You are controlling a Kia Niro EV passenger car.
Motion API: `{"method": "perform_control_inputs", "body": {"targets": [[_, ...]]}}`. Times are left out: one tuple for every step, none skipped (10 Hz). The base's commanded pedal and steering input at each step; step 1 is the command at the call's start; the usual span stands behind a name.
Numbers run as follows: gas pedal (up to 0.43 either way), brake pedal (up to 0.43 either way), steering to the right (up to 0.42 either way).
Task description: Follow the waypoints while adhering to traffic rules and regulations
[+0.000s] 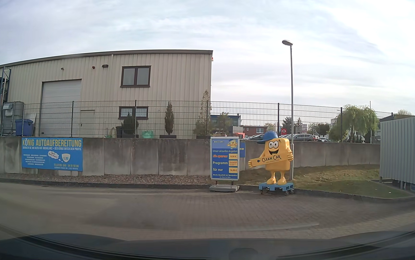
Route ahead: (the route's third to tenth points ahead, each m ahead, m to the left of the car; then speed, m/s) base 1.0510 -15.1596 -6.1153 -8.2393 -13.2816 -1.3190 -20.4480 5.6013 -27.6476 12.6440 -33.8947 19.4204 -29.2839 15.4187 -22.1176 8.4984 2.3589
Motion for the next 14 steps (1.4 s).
{"method": "perform_control_inputs", "body": {"targets": [[0.0, 0.067, -0.199], [0.0, 0.073, -0.221], [0.0, 0.079, -0.238], [0.0, 0.085, -0.268], [0.0, 0.085, -0.297], [0.0, 0.104, -0.35], [0.0, 0.122, -0.412], [0.0, 0.122, -0.465], [0.0, 0.122, -0.514], [0.0, 0.116, -0.521], [0.0, 0.116, -0.515], [0.0, 0.122, -0.519], [0.0, 0.122, -0.522], [0.0, 0.122, -0.523]]}}
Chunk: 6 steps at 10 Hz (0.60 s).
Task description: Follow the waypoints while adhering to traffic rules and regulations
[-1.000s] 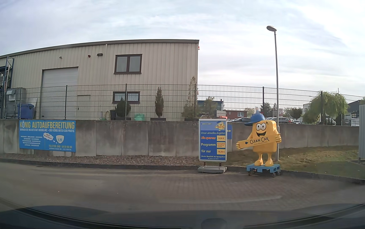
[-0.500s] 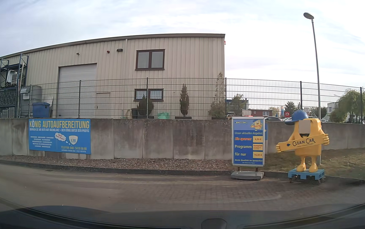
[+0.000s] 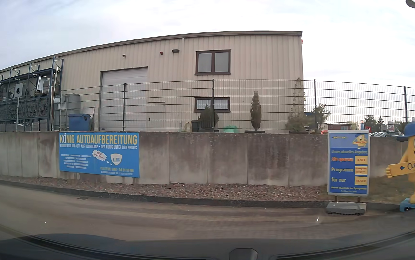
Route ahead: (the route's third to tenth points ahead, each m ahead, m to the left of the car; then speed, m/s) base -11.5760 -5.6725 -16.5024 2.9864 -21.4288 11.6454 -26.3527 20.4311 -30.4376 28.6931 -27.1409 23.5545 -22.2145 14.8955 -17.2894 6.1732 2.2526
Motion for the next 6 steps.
{"method": "perform_control_inputs", "body": {"targets": [[0.0, 0.11, -0.521], [0.0, 0.091, -0.521], [0.0, 0.055, -0.539], [0.0, 0.018, -0.573], [0.0, 0.0, -0.613], [0.0, 0.0, -0.648]]}}
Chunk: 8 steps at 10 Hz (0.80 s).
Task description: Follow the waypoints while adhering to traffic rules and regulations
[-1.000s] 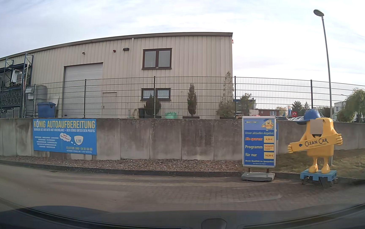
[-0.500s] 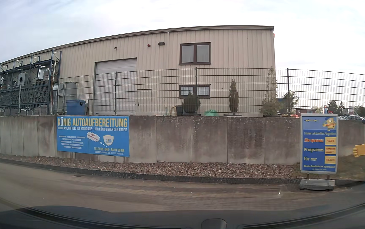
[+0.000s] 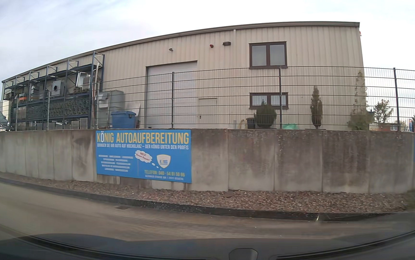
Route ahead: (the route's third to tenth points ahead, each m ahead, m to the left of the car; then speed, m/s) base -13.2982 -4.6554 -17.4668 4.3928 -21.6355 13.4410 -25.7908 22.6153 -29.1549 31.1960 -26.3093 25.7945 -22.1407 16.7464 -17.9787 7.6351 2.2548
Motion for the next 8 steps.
{"method": "perform_control_inputs", "body": {"targets": [[0.0, 0.0, -0.667], [0.0, 0.006, -0.684], [0.0, 0.0, -0.689], [0.0, 0.0, -0.69], [0.0, 0.0, -0.698], [0.0, 0.006, -0.708], [0.0, 0.018, -0.71], [0.0, 0.024, -0.71]]}}
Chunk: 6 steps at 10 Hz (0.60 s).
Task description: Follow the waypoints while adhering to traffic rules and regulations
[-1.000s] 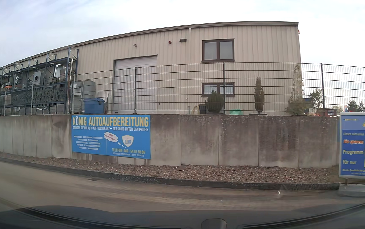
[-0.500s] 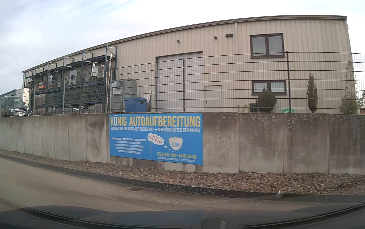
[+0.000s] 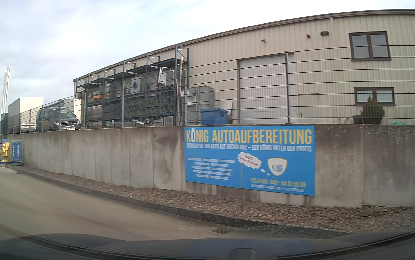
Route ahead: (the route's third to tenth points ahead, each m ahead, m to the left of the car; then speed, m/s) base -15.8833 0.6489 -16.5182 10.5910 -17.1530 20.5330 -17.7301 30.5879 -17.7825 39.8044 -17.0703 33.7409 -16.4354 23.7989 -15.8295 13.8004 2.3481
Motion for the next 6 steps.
{"method": "perform_control_inputs", "body": {"targets": [[0.0, 0.043, -0.709], [0.0, 0.049, -0.709], [0.0, 0.049, -0.709], [0.0, 0.043, -0.709], [0.0, 0.055, -0.707], [0.0, 0.049, -0.703]]}}
